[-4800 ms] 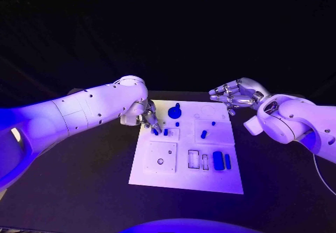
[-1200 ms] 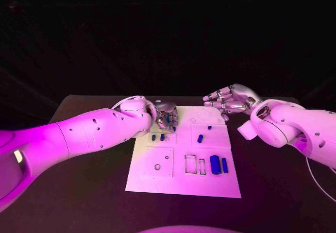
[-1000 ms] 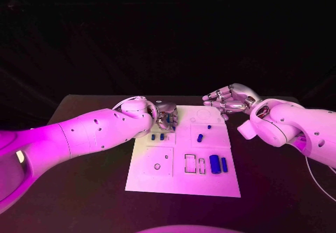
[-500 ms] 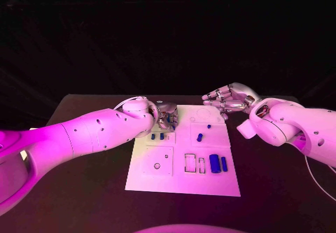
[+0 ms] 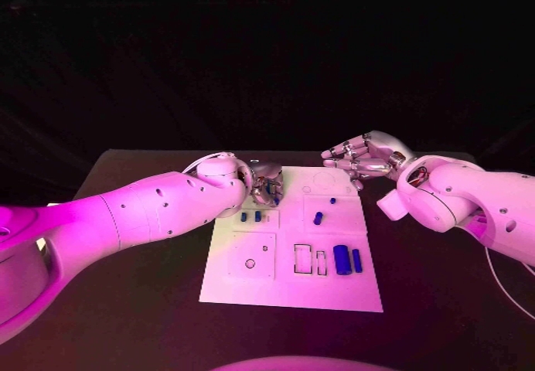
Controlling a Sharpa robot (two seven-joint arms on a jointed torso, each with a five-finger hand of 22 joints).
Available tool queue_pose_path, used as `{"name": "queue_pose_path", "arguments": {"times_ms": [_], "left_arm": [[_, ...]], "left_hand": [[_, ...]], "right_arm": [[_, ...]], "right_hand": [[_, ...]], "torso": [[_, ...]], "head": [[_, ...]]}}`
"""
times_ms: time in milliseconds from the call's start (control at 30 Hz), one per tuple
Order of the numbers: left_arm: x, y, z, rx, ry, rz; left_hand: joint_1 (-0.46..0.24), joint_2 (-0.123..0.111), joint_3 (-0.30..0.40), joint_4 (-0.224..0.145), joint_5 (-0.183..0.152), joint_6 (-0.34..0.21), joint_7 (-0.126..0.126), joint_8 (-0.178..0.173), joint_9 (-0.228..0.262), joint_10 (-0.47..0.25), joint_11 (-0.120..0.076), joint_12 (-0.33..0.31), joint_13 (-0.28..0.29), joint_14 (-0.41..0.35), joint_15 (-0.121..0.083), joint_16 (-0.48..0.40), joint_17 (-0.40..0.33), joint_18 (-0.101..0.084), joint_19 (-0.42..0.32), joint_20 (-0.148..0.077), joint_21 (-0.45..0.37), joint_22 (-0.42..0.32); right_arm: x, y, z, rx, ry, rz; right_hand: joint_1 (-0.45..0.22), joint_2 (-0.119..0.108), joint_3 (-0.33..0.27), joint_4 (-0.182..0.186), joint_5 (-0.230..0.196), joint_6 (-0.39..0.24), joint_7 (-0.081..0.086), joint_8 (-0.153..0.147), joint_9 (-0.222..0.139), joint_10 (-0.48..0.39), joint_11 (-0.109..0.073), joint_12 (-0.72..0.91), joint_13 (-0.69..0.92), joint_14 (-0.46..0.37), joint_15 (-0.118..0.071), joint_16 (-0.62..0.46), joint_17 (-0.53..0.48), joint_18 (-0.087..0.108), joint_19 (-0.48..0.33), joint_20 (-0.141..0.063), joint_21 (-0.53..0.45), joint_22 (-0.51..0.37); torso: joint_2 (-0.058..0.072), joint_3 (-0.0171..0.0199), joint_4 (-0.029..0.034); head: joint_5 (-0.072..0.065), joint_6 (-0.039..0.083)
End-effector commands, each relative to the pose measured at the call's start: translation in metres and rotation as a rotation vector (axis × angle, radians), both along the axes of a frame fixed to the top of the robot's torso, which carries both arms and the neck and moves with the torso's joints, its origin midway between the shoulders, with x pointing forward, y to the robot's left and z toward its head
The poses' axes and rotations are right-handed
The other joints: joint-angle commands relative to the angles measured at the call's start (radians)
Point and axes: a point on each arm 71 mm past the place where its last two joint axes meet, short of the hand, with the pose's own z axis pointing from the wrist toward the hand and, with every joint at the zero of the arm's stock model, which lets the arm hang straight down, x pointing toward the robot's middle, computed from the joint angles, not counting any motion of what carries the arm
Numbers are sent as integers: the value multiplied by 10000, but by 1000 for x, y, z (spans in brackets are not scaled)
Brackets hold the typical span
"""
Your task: Assemble the parts on the task board
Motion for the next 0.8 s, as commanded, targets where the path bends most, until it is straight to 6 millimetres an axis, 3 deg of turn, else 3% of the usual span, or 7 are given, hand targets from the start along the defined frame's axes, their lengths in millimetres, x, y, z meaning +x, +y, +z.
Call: {"name": "queue_pose_path", "arguments": {"times_ms": [33,400,533,800], "left_arm": [[-1,-1,-2,186,106,-30],[-4,1,4,-489,-173,-80],[-6,5,9,-837,-200,-5],[-10,21,16,-1213,-201,256]], "left_hand": [[-2,112,152,-69,26,135,-5,-35,-18,121,-13,-56,14,382,-73,52,10,-212,271,-17,63,1118],[-151,81,426,-249,19,303,26,-85,-61,294,-26,-192,20,385,-77,70,-33,-233,293,-35,188,1207],[-267,39,463,-264,17,330,32,-115,-79,323,-14,-251,17,384,-72,73,-48,-234,293,-30,191,1217],[-311,32,496,-276,19,338,36,-134,-90,335,-11,-284,14,374,-69,49,-97,-238,298,-28,212,1231]], "right_arm": [[-1,3,0,13,7,206],[-1,3,0,20,3,225],[-1,3,0,25,-20,194],[-1,1,0,17,-29,148]], "right_hand": [[2,-13,-15,51,44,-42,15,-32,-6,-96,-7,-17,6,310,-14,-38,13,195,-58,28,-35,-3],[2,-13,-15,51,44,-42,15,-32,-6,-96,-7,-17,6,310,-14,-38,13,195,-58,28,-35,-3],[13,-7,0,58,58,-45,18,-31,-4,-102,-5,-25,-7,307,-13,-51,4,197,-64,30,-50,-17],[13,-7,1,61,60,-47,19,-31,-4,-101,-4,-24,-6,306,-12,-54,2,199,-68,31,-56,-26]], "torso": [[0,1,4],[-4,-4,1],[-11,2,3],[-1,1,15]], "head": [[-6,-24],[-4,0],[-69,9],[-59,42]]}}
